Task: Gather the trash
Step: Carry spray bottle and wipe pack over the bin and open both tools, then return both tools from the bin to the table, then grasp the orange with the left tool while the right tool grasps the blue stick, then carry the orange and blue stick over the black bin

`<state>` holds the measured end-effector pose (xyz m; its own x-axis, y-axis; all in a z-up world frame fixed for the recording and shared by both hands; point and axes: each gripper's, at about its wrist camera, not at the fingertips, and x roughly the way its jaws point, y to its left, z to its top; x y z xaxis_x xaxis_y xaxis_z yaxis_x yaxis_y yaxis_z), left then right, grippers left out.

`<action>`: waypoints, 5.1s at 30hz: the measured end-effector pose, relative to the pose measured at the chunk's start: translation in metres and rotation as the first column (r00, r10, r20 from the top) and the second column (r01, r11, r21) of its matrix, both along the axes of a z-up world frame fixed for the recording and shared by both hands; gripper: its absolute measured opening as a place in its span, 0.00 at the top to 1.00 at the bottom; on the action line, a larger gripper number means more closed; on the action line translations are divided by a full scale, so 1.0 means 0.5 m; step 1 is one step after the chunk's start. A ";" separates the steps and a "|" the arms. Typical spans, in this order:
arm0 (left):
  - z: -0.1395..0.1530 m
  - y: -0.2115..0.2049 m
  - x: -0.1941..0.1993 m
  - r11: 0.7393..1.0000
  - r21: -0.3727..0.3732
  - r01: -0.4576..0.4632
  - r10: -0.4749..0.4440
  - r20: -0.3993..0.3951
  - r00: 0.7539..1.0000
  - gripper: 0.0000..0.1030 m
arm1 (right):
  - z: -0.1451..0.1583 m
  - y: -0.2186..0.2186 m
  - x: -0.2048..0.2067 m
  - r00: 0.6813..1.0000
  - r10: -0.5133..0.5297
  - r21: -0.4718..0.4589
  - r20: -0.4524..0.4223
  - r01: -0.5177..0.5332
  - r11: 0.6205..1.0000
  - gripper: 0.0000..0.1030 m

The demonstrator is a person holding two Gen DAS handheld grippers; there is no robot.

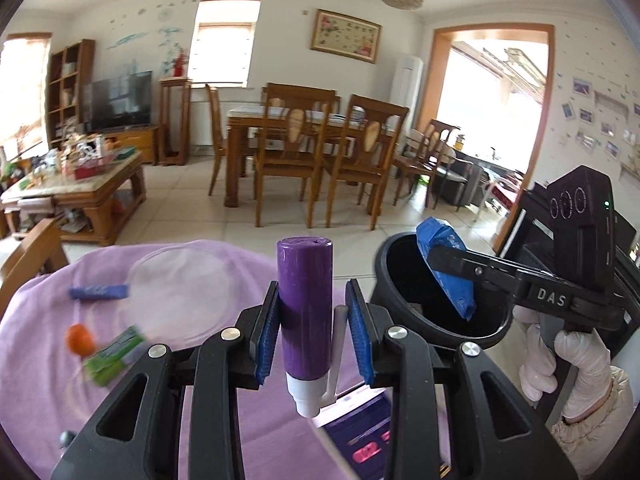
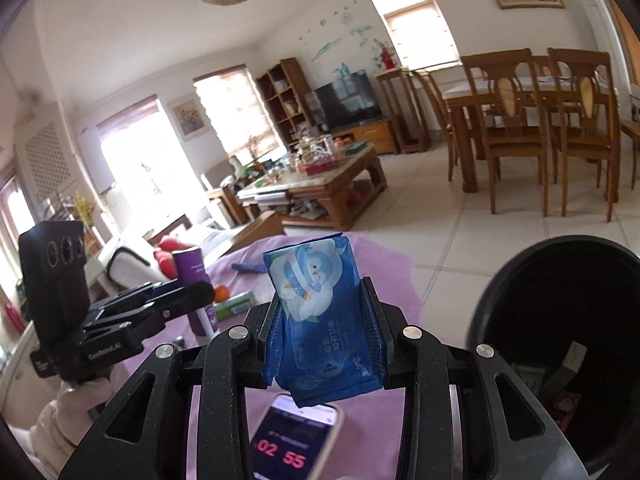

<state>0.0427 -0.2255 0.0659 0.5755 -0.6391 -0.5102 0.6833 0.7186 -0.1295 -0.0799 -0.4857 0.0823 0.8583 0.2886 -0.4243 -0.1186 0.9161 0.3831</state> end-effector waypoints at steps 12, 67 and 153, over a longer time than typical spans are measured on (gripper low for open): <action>-0.048 -0.287 -0.015 0.979 0.027 0.203 -0.201 -0.060 0.978 0.68 | -0.084 -0.306 -0.127 0.966 -0.257 0.100 -0.040 0.260 0.960 0.66; -0.058 -0.038 0.050 0.996 0.015 -0.083 0.084 -0.107 0.991 0.13 | -0.113 -0.168 0.004 0.982 -0.153 0.036 -0.114 0.158 0.987 0.29; -0.035 -0.188 -0.045 0.989 0.110 0.099 -0.103 0.033 0.994 0.64 | -0.066 -0.282 -0.084 0.994 -0.108 0.155 -0.024 0.111 0.982 0.92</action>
